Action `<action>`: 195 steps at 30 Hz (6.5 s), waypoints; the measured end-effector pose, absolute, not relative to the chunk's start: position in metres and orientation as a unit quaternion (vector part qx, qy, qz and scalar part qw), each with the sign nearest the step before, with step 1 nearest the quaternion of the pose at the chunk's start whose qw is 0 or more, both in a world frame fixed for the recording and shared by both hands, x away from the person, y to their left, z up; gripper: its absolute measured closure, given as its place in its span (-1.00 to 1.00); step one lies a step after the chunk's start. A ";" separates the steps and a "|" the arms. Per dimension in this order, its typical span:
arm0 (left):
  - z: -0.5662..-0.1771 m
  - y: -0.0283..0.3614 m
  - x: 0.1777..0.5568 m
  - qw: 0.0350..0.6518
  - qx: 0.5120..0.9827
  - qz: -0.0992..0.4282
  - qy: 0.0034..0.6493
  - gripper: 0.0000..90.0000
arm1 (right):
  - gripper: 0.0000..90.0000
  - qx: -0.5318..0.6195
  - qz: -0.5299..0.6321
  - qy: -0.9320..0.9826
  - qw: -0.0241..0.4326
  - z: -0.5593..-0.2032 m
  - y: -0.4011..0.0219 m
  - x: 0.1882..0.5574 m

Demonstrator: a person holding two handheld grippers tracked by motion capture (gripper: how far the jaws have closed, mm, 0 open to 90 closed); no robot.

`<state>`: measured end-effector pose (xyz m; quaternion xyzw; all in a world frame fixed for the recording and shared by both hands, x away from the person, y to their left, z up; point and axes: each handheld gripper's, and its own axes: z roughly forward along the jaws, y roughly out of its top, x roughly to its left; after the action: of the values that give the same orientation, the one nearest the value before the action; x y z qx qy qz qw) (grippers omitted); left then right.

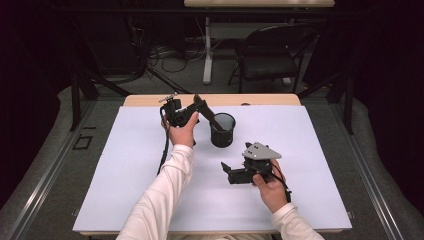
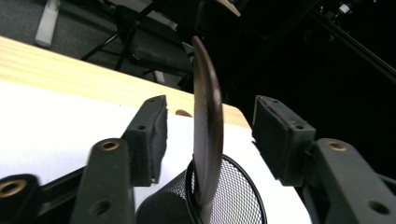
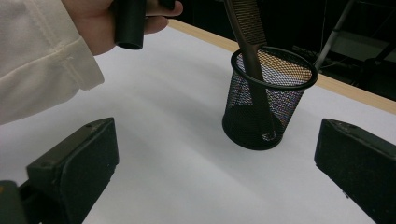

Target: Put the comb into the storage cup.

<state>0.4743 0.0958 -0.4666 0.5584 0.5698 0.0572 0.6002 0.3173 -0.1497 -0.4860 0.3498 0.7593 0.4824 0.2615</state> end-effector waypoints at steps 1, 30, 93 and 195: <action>-0.466 0.095 0.474 0.600 0.559 0.060 0.569 -0.03 | -1.00 0.350 0.483 0.759 0.261 -0.486 -0.149 0.317; -0.467 0.098 0.473 0.591 0.564 0.057 0.574 -0.18 | -1.00 0.348 0.479 0.762 0.263 -0.487 -0.149 0.317; -0.414 0.126 0.419 0.569 0.698 0.087 0.425 -0.64 | -1.00 0.350 0.476 0.761 0.268 -0.487 -0.150 0.317; -0.441 0.268 0.297 0.537 0.724 0.161 0.402 -0.99 | -0.99 0.424 0.456 0.733 0.274 -0.474 -0.234 0.282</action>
<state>0.2965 0.2676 -0.4414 0.7235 0.4025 0.1613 0.5371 0.2816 -0.2338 -0.4744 0.4244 0.7325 0.4562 0.2743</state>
